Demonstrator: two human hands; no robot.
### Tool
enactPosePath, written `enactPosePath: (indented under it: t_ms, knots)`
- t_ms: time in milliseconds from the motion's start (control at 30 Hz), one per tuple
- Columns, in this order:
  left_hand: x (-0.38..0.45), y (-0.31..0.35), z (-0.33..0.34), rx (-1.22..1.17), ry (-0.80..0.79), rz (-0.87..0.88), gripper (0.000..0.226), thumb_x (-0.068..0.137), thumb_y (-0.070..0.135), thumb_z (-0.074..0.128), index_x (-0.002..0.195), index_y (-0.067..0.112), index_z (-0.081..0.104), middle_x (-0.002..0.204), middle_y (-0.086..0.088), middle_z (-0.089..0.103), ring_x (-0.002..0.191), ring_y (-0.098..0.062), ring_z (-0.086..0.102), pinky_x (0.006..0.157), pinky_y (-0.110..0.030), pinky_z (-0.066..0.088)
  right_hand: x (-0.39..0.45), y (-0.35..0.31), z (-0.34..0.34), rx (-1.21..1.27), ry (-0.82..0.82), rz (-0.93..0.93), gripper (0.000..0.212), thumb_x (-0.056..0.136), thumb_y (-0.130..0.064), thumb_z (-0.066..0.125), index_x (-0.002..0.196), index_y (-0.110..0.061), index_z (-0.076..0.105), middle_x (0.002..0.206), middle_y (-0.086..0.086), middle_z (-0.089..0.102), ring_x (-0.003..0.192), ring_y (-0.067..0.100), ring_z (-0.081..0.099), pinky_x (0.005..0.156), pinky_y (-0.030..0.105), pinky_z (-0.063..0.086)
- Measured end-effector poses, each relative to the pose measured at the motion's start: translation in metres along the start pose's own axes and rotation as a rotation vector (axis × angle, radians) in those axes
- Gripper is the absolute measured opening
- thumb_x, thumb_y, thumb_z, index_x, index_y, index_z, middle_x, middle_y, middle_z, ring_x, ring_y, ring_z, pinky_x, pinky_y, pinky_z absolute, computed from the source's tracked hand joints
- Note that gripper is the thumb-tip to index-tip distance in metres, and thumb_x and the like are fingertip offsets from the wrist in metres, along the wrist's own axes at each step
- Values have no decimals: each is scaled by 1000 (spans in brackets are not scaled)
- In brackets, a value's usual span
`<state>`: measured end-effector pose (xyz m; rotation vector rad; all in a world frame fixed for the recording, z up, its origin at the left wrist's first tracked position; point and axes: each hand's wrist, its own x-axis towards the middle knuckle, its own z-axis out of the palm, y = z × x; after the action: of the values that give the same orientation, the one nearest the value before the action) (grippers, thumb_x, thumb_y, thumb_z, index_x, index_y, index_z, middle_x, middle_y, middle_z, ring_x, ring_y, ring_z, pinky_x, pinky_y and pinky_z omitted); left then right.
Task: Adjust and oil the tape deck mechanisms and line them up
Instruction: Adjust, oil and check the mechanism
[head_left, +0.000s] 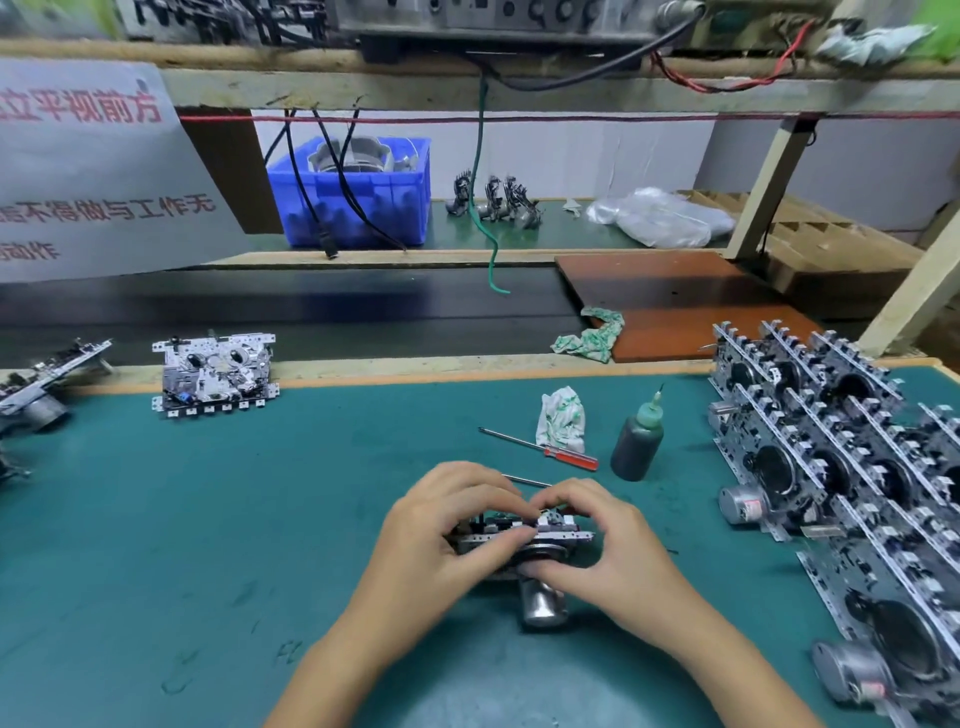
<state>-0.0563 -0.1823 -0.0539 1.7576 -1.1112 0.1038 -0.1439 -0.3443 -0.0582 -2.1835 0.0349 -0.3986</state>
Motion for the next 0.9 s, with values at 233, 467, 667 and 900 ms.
enactPosePath:
  t_ms: [233,467,667,900]
  knots:
    - [-1,-2,4,-32,77,10,12,79,33,67,81,25,76,84,20,70,94,-3,60,84,-16,44,-3,5,3,47,42,63,32,58,-37,78,85,-38,61,92,-22,61,92,4,56,78,9,37]
    - [-2,-1,4,-47,108,-33,13,77,38,67,88,36,75,74,15,66,82,-5,52,73,-12,39,-2,10,3,114,57,66,34,54,-44,79,83,-34,65,88,-18,63,89,9,58,81,18,42]
    - [-3,0,4,-63,105,-37,14,77,37,68,88,34,75,71,12,64,81,-7,52,72,-13,39,0,11,2,148,56,45,31,53,-48,77,80,-38,65,88,-20,64,88,9,58,80,19,43]
    - [-2,0,4,-55,108,-18,12,76,36,67,84,32,75,69,14,65,79,-3,49,72,-11,39,-2,13,2,146,51,54,32,54,-43,79,82,-37,65,89,-17,64,89,6,58,82,21,43]
